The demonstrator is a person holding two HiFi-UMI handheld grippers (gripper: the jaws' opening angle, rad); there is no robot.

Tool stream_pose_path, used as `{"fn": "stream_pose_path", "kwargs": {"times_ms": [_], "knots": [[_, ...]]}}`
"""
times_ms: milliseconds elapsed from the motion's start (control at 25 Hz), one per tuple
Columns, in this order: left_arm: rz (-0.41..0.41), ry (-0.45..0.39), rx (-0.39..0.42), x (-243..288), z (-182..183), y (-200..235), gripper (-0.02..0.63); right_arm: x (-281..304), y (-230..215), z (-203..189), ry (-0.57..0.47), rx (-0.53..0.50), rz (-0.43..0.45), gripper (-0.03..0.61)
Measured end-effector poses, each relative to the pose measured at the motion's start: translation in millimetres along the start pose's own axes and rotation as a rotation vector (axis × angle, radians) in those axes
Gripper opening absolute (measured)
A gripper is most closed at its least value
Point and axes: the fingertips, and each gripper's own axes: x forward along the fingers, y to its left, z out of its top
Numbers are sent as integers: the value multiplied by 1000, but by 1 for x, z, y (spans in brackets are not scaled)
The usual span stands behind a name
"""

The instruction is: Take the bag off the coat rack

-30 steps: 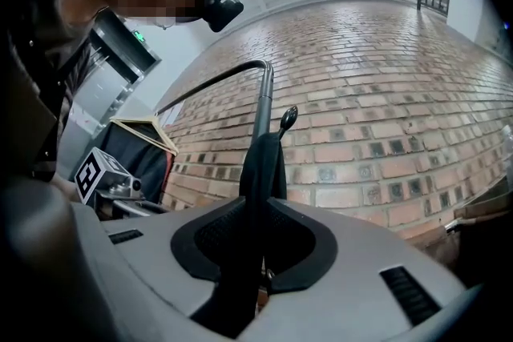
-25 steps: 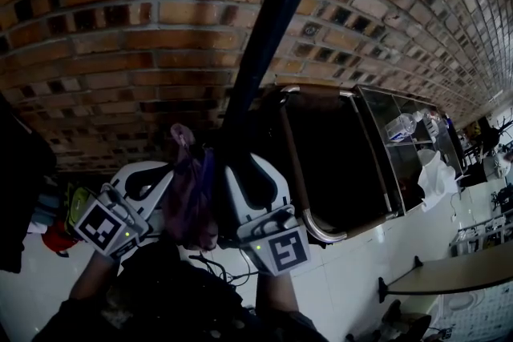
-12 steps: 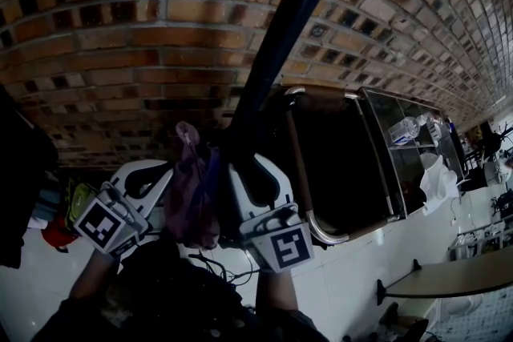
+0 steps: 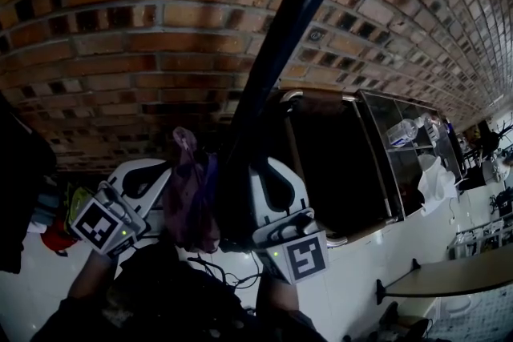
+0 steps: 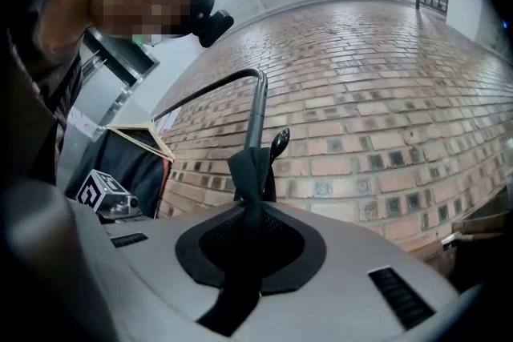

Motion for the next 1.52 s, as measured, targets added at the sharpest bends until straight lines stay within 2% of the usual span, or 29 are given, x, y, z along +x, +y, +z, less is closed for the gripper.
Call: {"fn": "stream_pose_path", "kwargs": {"times_ms": [360,600,800,960,1120,1360,1520], "knots": [[-15,-41,31,14,27,20,18,12,-15,31,-47,17,-39,48],[-25,-62,46,27,38,37,18,21,-27,57,-125,32,-31,48],[-51,-79,54,42,49,50,18,31,-29,64,-104,-1,-17,49],[-73,-86,50,54,54,56,18,30,-29,66,-83,21,-5,48],[-98,-94,47,64,57,57,18,26,-31,79,-128,65,-15,48],[-117,-107,54,70,62,64,18,32,-33,94,-155,3,-17,48],[-122,-110,59,72,67,70,18,39,-35,103,-163,9,-9,48]]}}
